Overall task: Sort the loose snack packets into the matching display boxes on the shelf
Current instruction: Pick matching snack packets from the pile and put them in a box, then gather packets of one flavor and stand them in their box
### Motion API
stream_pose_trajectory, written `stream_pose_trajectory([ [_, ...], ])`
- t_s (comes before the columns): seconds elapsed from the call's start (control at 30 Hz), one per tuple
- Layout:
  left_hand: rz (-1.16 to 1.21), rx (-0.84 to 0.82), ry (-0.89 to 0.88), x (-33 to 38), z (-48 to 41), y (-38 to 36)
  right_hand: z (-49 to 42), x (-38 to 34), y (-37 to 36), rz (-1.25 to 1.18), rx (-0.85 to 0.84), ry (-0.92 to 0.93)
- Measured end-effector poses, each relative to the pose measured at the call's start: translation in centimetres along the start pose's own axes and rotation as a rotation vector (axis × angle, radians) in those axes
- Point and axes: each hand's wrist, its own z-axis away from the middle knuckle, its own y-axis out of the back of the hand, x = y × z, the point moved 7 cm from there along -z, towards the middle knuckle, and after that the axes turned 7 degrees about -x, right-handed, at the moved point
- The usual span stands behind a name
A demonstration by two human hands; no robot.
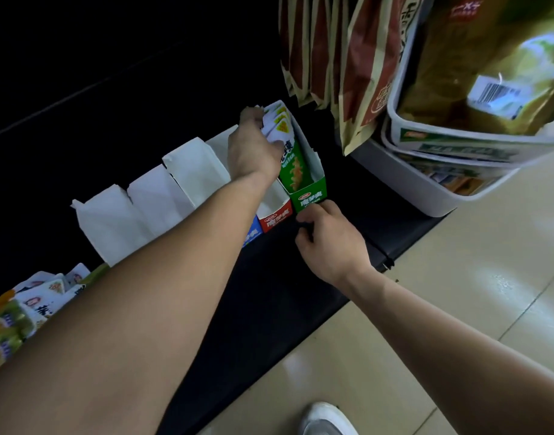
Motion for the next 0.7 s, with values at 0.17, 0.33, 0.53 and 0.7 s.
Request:
stream_pose_trajectory([
  [0.17,-0.084,-0.063,-0.119,-0.1,3.5,4.5,0.8,-2.6,-1.1,-0.02,-0.006,0.018],
  [0.33,-0.291,-0.3,-0.087,-5.6,11.4,12.1,3.4,-7.2,-4.6,-0.026,-0.104,0.129],
  [0.53,-0.542,-0.497,0.115,-17.9,23.8,21.8,8.5,-14.0,-12.2,0.025,-0.401,0.359],
  [0.7,-0.533,-0.481,0.309,-27.2,31.1,24.6,13.0,-17.9,-19.3,0.294,-0.694,0.574],
])
